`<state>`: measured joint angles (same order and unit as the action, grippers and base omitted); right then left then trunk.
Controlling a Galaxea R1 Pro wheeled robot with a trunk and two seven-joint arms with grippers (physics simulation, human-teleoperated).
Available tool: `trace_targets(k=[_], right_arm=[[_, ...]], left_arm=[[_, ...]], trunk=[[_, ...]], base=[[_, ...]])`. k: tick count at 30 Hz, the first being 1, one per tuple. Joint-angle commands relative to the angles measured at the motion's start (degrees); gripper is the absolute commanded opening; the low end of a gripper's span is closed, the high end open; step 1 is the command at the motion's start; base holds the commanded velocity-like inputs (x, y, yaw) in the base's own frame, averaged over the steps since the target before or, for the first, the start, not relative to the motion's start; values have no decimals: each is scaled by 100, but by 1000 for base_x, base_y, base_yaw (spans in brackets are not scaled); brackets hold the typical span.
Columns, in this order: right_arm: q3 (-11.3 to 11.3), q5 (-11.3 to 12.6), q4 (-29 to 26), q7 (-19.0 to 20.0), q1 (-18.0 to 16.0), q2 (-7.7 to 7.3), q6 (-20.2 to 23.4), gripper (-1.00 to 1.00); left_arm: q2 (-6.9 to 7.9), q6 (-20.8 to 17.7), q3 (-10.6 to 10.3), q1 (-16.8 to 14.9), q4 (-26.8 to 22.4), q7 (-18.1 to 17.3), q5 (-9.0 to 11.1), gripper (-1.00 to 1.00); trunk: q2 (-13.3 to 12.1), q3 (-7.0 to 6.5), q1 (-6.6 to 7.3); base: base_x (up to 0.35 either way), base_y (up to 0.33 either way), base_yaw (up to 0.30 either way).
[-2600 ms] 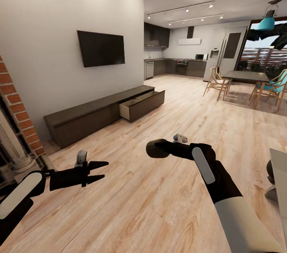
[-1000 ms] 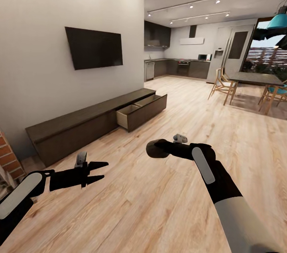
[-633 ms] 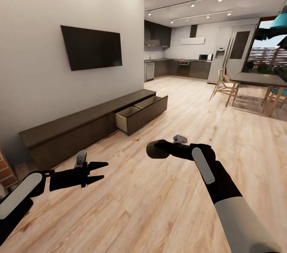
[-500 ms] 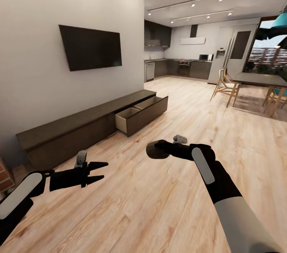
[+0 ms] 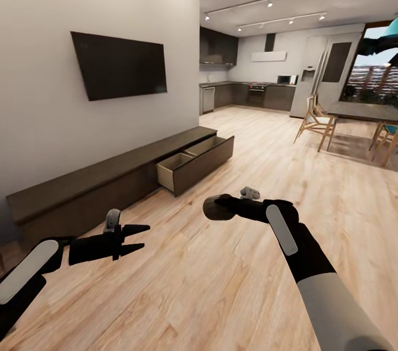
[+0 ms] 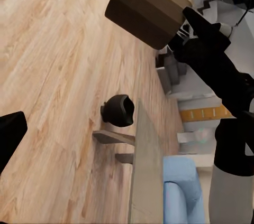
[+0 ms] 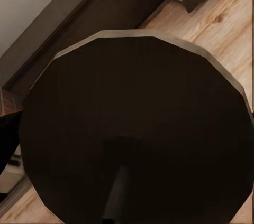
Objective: Place each of the two pumpkins and all three candles from the living room inside a cabinet in the living room (use any cabinet), then make sure every cabinet is closed, and position the cauldron so it is next to a table in the living room.
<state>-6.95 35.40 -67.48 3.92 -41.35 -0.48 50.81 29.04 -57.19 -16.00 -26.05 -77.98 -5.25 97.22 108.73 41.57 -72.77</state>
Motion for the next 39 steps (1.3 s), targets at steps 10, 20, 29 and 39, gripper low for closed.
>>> trace_targets(k=[10,20,29,39], right_arm=[[1,-6,30,185,-5,-7,17,-100],[1,-7,33,188,-5,-12,17,-100],[1,1,45,212,-5,-5,17,-100],[1,2,51,223,-5,2,17,-100]], left_arm=[[5,-3,-9,-5,2,-55,-53,100],[5,-3,-9,-5,2,-55,-46,100],[5,-3,-9,-5,2,-55,-58,100],[-11,5,-15,-5,10,-47,-62,100]], trunk=[[3,6,-3],[3,6,-3],[3,6,-3],[3,6,-3]], base=[[312,-149,-244],[302,-173,-291],[301,-170,-291],[301,-169,-292]])
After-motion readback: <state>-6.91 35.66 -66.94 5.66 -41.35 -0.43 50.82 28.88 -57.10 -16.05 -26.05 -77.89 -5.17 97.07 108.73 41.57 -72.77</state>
